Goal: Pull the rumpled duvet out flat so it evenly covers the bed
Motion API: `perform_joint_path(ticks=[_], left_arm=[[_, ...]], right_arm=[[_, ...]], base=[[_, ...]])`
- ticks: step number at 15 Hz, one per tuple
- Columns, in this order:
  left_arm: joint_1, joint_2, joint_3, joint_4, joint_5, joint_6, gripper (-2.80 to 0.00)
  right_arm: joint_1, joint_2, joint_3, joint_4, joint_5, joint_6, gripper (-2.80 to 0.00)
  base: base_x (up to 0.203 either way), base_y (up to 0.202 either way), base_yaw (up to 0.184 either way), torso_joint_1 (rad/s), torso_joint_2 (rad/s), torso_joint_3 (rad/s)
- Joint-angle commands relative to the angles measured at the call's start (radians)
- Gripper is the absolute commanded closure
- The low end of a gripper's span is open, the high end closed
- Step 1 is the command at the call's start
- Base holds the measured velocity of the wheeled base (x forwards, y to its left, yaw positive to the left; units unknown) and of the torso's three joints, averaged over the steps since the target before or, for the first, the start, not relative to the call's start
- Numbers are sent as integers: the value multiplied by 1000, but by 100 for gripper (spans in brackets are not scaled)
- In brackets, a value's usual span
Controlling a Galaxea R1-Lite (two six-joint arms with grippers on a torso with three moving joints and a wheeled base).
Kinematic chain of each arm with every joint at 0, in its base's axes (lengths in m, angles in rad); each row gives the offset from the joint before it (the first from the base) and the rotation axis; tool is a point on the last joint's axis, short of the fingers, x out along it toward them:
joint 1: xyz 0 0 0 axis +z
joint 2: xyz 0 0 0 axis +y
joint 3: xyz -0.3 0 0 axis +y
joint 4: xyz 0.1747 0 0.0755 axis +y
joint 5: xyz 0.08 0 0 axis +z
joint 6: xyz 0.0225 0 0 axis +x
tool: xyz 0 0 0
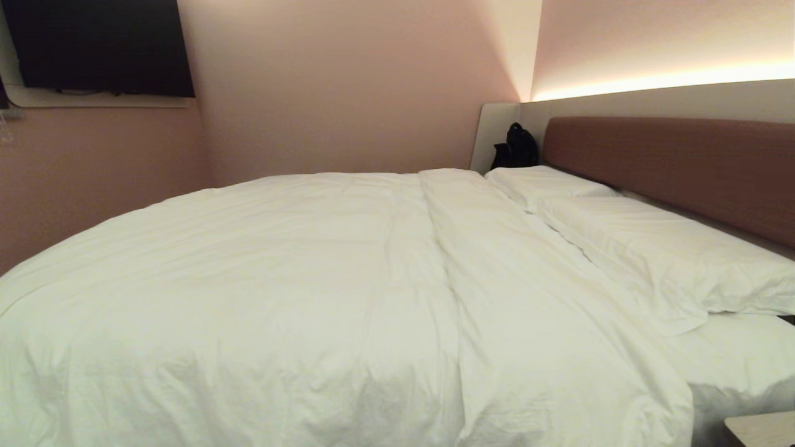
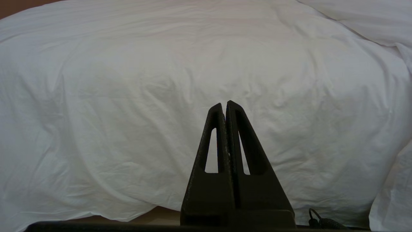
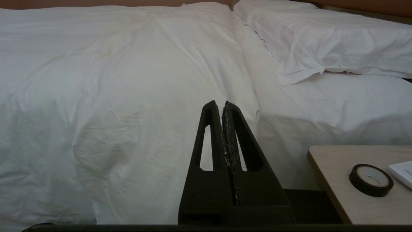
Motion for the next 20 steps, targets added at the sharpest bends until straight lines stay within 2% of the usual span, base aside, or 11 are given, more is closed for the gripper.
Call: perform_joint_path(ticks=[1, 6, 20], left_arm=[[0, 0, -1, 0, -1, 0, 0], [0, 0, 1, -6, -1, -8, 0], [0, 0, 1, -6, -1, -12, 0]], right_arm=[[1, 0, 0, 0, 0, 0, 0], [1, 0, 0, 0, 0, 0, 0], [0, 0, 0, 0, 0, 0, 0]], base=[[0, 0, 0, 0, 0, 0], [0, 41, -3, 2, 2, 1], [0, 196, -1, 1, 1, 3]])
